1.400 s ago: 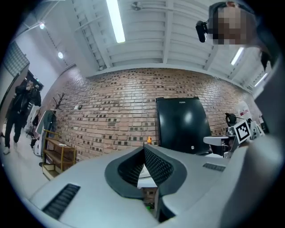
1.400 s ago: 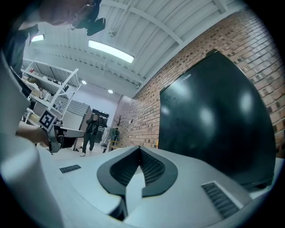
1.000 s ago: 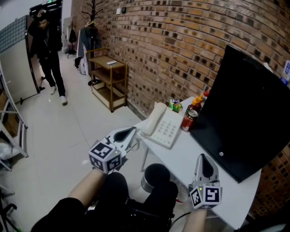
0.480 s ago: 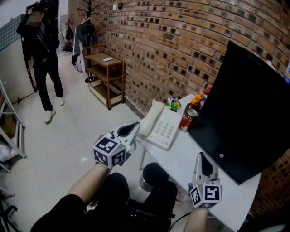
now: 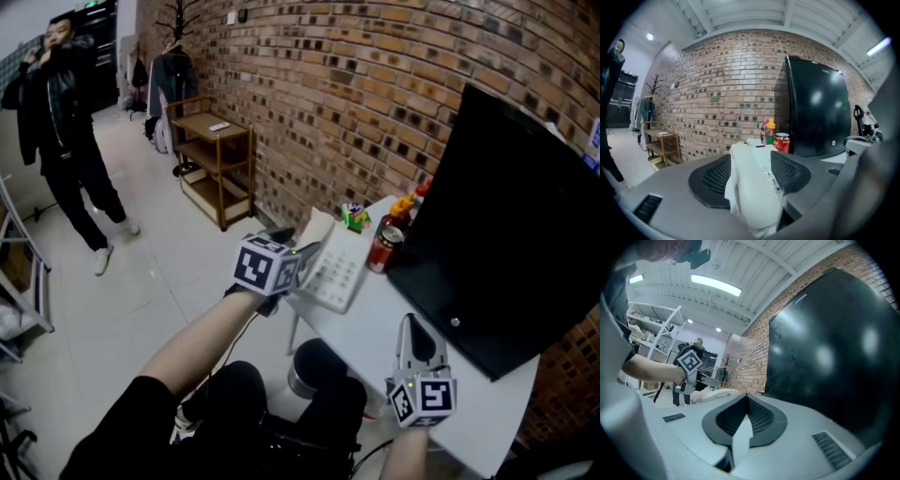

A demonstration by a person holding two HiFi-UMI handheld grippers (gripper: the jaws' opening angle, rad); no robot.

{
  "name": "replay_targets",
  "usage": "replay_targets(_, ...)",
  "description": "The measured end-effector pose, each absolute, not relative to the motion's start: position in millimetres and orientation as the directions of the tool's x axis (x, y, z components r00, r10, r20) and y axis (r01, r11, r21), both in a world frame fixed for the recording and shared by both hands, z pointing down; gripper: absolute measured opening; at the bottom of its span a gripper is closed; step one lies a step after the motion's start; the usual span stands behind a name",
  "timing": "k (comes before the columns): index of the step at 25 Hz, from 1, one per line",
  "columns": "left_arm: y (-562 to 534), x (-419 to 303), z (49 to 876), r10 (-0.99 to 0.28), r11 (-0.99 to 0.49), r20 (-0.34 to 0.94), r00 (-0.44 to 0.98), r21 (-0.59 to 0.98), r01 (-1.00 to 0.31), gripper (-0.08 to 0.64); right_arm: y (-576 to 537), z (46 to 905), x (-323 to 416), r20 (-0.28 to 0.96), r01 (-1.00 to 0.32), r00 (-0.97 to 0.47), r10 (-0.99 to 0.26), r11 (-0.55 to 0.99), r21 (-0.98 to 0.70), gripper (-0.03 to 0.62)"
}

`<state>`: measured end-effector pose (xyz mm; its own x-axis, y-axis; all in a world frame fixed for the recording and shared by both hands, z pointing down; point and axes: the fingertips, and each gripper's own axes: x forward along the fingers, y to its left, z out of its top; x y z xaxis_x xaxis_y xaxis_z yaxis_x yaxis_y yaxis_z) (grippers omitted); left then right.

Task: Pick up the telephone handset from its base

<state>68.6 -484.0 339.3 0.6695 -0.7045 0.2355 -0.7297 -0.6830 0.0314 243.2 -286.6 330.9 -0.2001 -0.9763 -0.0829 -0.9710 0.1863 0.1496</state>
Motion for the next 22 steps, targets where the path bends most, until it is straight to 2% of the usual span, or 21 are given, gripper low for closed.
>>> replay_targets(8, -517.6, 95.5, 360.5, -0.671, -0.673, 0.393, 0.628, 0.033, -0.739, 0.278, -286.0, 330.7, 246.3, -0.079, -0.976, -0.194, -0.978, 0.184, 0.118, 0.008)
replay_targets(15, -534.7, 105.2, 374.6, -0.676, -0.648, 0.446, 0.587, 0.020, -0.762, 0.268, -285.9, 331.9, 248.7, -0.088, -0.977, -0.202, -0.975, 0.194, 0.093, 0.008)
replay_targets(22, -532.7, 105.3, 374.0, -0.688, -0.619, 0.435, 0.581, 0.065, -0.782, 0.242, -287.2, 331.6, 250.2, -0.093, -0.977, -0.202, -0.975, 0.194, 0.089, 0.008)
